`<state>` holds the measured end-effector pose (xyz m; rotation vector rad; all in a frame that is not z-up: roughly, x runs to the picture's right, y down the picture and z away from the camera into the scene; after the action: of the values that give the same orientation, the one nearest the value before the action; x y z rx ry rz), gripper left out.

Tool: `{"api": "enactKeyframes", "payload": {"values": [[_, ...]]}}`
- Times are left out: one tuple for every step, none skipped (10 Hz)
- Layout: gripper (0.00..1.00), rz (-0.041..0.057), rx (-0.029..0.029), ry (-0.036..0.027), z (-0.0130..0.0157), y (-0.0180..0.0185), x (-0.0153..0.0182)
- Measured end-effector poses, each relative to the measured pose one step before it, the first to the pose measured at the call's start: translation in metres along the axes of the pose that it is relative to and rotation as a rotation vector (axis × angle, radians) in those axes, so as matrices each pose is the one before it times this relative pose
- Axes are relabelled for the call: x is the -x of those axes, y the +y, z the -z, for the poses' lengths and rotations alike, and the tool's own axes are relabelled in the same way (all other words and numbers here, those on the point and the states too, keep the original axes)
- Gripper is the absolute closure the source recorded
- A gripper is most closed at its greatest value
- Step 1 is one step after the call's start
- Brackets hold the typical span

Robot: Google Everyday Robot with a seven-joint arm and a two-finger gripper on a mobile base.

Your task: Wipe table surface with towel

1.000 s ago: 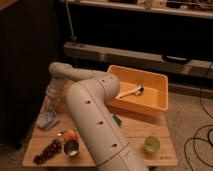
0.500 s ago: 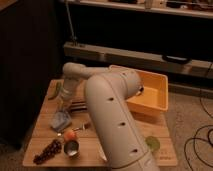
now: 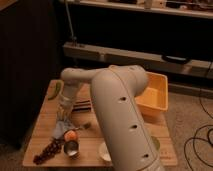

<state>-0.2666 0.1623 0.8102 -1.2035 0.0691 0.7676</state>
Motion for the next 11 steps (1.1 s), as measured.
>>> {"api": "enactKeyframes", "payload": {"values": [[1.0, 0.03561, 0.00161, 0.01534, -0.01052, 0.01871, 0.00678], [1.0, 0.033, 0.00196, 0.00845, -0.00975, 0.01751, 0.01368], [1.0, 0.0264, 0.00233, 0.00922, -0.0082, 0.01452, 0.01325], [1.0, 0.04557, 0.00778, 0.01842, -0.01382, 0.02564, 0.02465], [1.0, 0.0188, 0.00288, 0.00532, -0.00424, 0.00916, 0.01366], [1.0, 0.00774, 0.00195, 0.00101, -0.00207, 0.00382, 0.00946], [1.0, 0.0035, 0.00001, -0.00963, -0.00022, 0.00395, 0.01946], [1.0, -0.01141, -0.006, -0.00576, 0.00211, -0.0035, 0.00932], [1.0, -0.01752, -0.00731, -0.00358, 0.00413, -0.00921, 0.00495], [1.0, -0.02394, -0.00453, -0.0034, 0.00599, -0.01413, 0.00489], [1.0, -0.03504, -0.002, -0.00339, 0.00824, -0.02199, 0.00525]]}}
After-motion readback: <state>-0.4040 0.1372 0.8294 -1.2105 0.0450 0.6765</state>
